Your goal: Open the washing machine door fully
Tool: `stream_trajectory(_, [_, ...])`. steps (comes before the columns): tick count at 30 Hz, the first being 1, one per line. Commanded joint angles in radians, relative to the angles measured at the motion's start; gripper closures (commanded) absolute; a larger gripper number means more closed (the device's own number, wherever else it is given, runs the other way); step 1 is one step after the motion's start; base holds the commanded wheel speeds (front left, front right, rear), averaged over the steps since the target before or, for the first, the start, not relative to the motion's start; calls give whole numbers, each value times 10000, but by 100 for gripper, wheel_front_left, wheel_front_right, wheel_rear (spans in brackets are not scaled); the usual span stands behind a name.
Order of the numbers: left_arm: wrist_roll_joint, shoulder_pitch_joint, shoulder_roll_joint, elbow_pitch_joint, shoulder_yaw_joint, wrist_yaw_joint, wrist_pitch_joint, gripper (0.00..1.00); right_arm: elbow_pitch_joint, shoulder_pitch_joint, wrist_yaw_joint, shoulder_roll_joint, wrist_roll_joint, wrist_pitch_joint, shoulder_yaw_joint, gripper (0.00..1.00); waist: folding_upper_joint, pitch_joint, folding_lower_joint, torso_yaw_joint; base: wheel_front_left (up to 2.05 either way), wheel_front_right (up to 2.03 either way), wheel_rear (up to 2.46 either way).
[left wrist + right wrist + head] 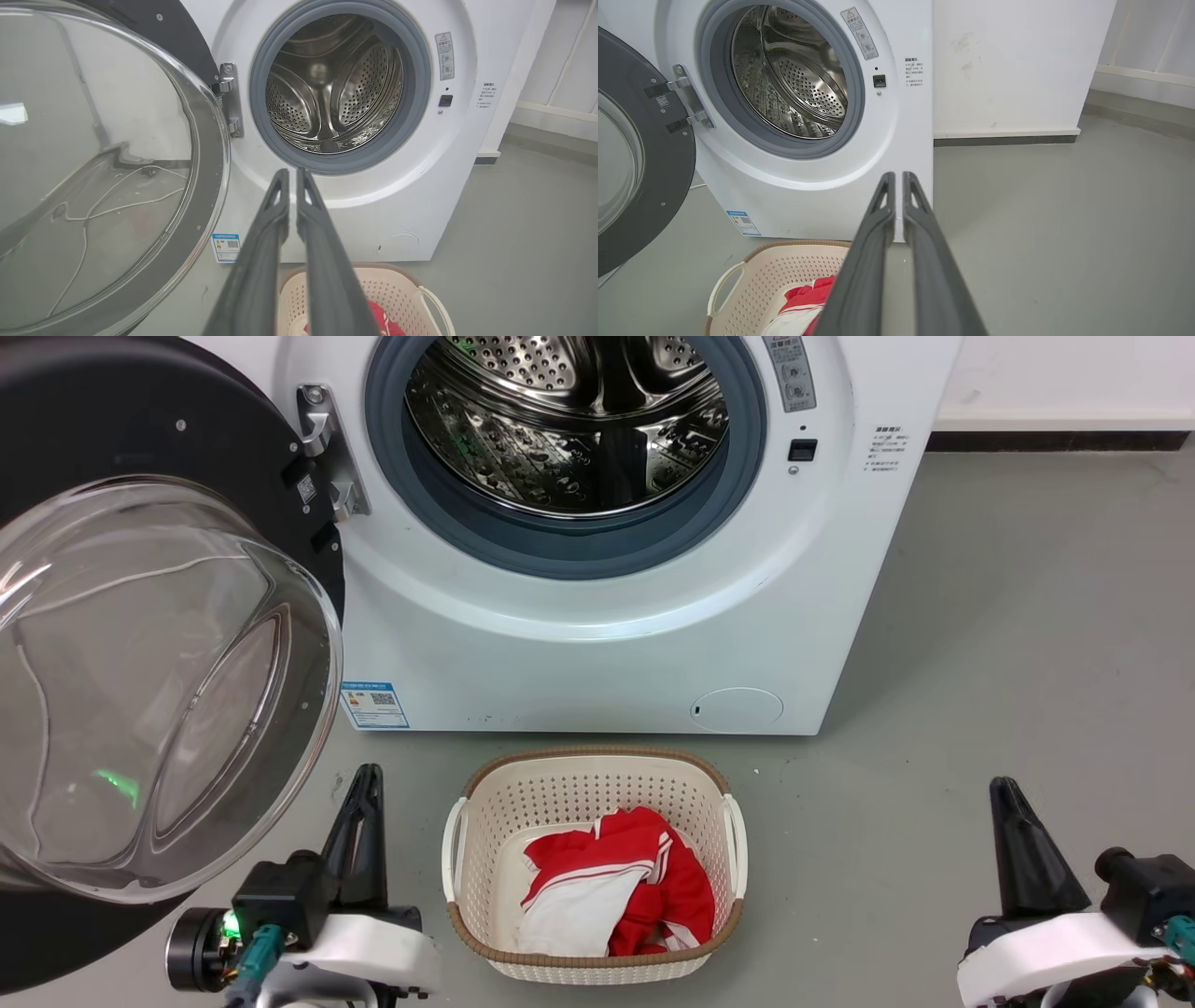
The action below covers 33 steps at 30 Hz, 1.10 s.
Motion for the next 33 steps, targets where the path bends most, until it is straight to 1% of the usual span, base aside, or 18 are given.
stream_trajectory(1, [-450,-201,-9,-58,104,-55,109,100,-74,-148,0,-4,486,47,-10,100,0,-5,0,-2,0,0,0])
stream_trajectory(16, [-3431,-305,-56,195,414,-316,801,100,332,-426,-1,-7,3418,545,-91,100,0,-47,0,-24,0,0,0])
stream_trajectory(33, [-6209,-436,-98,475,726,-567,1461,100,726,-701,-2,-8,6147,1003,-165,100,0,-95,0,-48,0,0,0])
